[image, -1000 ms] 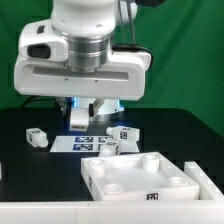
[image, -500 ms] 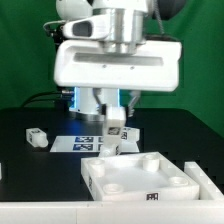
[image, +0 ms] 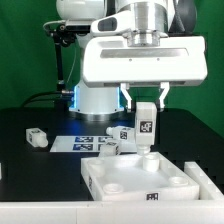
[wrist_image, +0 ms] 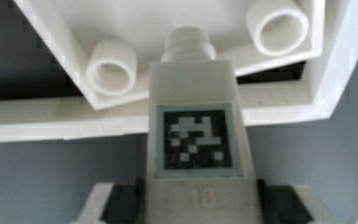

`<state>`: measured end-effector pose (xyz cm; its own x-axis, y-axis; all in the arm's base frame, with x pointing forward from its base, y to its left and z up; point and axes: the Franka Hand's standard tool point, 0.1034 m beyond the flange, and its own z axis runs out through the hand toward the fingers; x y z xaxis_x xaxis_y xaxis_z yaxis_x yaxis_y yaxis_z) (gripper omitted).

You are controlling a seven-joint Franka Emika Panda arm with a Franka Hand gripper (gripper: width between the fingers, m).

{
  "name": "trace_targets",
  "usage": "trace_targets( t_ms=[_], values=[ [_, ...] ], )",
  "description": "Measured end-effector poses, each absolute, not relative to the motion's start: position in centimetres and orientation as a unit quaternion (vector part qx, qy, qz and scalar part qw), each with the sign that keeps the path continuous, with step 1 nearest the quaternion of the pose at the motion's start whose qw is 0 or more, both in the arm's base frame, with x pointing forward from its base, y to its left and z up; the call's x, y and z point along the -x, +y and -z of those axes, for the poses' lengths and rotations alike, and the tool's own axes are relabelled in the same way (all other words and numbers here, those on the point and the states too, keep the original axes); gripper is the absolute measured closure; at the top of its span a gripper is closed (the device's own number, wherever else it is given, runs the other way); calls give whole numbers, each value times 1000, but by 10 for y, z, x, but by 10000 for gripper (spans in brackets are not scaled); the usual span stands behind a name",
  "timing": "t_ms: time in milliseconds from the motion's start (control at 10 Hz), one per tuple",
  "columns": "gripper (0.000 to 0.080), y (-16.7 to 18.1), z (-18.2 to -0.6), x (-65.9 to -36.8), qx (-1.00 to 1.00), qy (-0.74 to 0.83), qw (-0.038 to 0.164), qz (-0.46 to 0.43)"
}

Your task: Assemble one leg

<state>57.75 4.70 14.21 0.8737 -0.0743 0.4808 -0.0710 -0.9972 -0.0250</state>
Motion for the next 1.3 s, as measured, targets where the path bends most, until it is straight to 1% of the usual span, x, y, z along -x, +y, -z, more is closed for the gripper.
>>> trace_targets(
  t_ms=[100, 200, 400, 500, 600, 800, 1100, 1300],
  values=[
    [514, 47, -138, -575, 968, 36, 2, 248],
    [514, 52, -137, -579, 964, 31, 2, 264],
    [514, 71, -119, -586, 956, 27, 5, 292],
    [514, 81, -111, -588, 956, 31, 5, 292],
    [514, 91, -105, -591, 956, 33, 6, 292],
    [512, 107, -101, -592, 956, 35, 10, 292],
    [512, 109, -92, -587, 957, 31, 8, 287],
    [512, 110, -92, -588, 952, 35, 6, 305]
  ],
)
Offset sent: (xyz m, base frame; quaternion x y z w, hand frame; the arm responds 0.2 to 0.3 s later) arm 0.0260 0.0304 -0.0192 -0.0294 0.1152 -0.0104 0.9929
